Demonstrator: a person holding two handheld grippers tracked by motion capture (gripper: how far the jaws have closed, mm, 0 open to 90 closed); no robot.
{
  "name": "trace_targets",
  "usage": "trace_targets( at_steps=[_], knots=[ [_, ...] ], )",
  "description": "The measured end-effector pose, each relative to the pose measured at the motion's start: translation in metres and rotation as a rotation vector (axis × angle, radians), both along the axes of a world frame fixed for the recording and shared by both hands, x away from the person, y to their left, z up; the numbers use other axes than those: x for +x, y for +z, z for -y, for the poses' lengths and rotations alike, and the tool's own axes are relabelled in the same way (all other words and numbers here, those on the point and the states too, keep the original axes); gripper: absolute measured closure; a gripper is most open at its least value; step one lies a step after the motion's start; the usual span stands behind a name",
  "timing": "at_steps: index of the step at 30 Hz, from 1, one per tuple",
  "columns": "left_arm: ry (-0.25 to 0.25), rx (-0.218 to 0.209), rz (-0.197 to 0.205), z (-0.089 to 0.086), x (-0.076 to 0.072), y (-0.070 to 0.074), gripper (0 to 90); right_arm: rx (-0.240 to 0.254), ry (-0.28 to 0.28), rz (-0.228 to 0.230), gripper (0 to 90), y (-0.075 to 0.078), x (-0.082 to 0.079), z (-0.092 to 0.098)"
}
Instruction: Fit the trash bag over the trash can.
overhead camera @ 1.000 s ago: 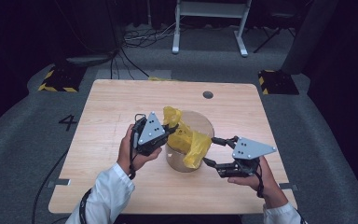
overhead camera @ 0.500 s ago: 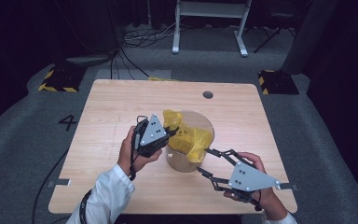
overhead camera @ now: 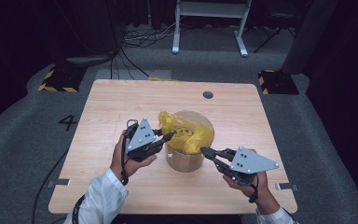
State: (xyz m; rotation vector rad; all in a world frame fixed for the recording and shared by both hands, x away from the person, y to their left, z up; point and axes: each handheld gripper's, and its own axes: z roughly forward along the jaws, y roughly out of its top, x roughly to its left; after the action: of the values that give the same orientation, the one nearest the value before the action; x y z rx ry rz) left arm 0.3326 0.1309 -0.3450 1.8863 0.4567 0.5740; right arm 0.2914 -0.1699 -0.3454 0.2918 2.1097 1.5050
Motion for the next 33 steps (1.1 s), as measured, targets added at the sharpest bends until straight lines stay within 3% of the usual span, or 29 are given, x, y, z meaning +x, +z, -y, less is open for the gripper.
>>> trace_targets(
  at_steps=[2, 5, 6, 9, 12, 16, 19, 21, 24, 26, 29, 31, 33],
  knots=[
    [-0.045, -0.014, 0.001, -0.007, -0.009, -0.001, 83.9, 0.028, 0.006, -0.029, 90.0, -0.003, 0.0, 0.008],
    [-0.072, -0.002, 0.0, -0.01, -0.017, -0.003, 85.6, 0.035, -0.003, -0.031, 90.0, -0.005, -0.003, 0.014],
    [-0.074, -0.001, -0.001, -0.01, -0.018, -0.003, 86.2, 0.033, -0.002, -0.026, 86.5, -0.005, -0.004, 0.016],
    [-0.085, 0.018, 0.0, -0.008, -0.023, -0.005, 87.1, 0.058, 0.001, 0.005, 61.5, -0.003, -0.012, 0.019],
    [-0.094, 0.029, -0.008, -0.004, -0.024, -0.009, 87.4, 0.062, -0.026, 0.03, 46.9, -0.002, -0.02, 0.019],
    [-0.094, 0.029, -0.022, 0.0, -0.023, -0.014, 87.4, 0.074, -0.039, 0.051, 34.7, 0.002, -0.027, 0.015],
    [-0.09, 0.028, -0.022, 0.001, -0.023, -0.015, 87.5, 0.078, -0.044, 0.049, 33.8, 0.004, -0.028, 0.01],
    [-0.092, 0.033, -0.024, 0.003, -0.023, -0.017, 87.5, 0.077, -0.018, 0.041, 33.3, 0.003, -0.028, 0.001],
    [-0.097, 0.036, -0.027, 0.003, -0.023, -0.02, 87.5, 0.074, -0.034, 0.02, 38.5, -0.001, -0.025, -0.01],
    [-0.099, 0.03, -0.032, 0.002, -0.024, -0.021, 87.5, 0.061, -0.056, 0.013, 55.3, -0.004, -0.021, -0.014],
    [-0.1, 0.008, -0.033, -0.002, -0.026, -0.024, 87.2, 0.057, -0.044, -0.009, 77.9, -0.01, -0.016, -0.016],
    [-0.101, -0.01, -0.042, -0.007, -0.027, -0.026, 86.9, 0.072, -0.019, -0.038, 86.5, -0.014, -0.013, -0.012],
    [-0.102, -0.026, -0.058, -0.014, -0.028, -0.029, 86.9, 0.087, -0.01, -0.068, 89.0, -0.017, -0.011, -0.005]
  ],
)
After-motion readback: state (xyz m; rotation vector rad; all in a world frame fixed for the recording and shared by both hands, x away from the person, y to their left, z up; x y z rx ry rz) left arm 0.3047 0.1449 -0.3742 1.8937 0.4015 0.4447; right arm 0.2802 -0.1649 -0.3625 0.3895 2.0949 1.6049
